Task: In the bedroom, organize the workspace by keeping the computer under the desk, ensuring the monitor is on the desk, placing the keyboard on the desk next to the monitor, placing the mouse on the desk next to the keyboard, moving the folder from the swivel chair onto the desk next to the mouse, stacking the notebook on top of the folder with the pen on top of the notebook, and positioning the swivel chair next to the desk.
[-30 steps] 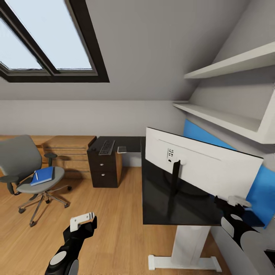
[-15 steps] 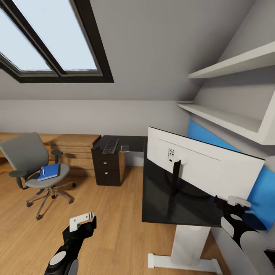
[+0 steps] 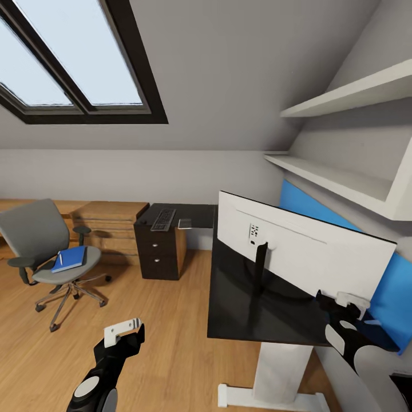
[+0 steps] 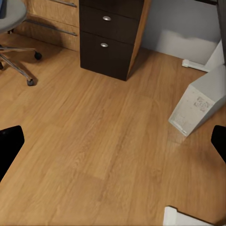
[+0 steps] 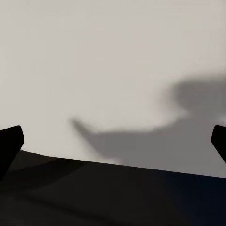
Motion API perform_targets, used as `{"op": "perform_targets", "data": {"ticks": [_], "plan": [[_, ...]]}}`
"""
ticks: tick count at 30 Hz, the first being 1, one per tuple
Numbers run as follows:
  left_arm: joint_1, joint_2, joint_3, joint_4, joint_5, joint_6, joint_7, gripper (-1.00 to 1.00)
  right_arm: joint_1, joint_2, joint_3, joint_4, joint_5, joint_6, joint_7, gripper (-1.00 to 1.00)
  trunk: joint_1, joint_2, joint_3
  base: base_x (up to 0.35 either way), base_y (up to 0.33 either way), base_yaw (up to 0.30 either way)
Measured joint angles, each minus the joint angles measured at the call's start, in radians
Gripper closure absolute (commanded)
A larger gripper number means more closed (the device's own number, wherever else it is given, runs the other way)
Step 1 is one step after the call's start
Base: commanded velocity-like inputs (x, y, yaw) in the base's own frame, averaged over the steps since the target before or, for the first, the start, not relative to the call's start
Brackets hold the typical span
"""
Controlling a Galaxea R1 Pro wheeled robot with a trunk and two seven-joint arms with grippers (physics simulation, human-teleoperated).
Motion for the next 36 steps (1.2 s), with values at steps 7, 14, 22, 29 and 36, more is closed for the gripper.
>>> {"op": "perform_targets", "data": {"ticks": [7,14,22,29,36], "plan": [[0.000,0.000,-0.001,0.000,0.001,-0.001,-0.001,-1.00,0.000,0.001,0.000,0.000,0.001,-0.002,0.003,-1.00,0.000,0.000,0.000,0.108,0.000,0.000],[0.000,0.000,0.000,0.000,0.001,-0.002,-0.001,-1.00,0.000,0.001,-0.002,0.001,0.001,-0.003,0.003,-1.00,0.000,0.000,0.000,0.223,0.000,0.000],[0.000,0.000,0.002,-0.001,0.001,-0.002,0.000,-1.00,0.000,0.001,-0.002,0.001,0.001,-0.004,0.003,-1.00,0.000,0.000,0.000,0.129,0.000,0.000],[0.000,0.001,0.003,-0.001,0.001,-0.002,0.000,-1.00,0.000,0.014,-0.002,0.000,0.001,-0.002,-0.003,-1.00,0.000,0.000,0.000,0.094,-0.004,0.000],[0.000,0.000,0.077,-0.003,0.004,-0.003,-0.002,-1.00,0.000,0.013,0.002,0.003,0.032,-0.004,0.007,-1.00,0.000,0.000,0.000,0.224,-0.047,0.000]]}}
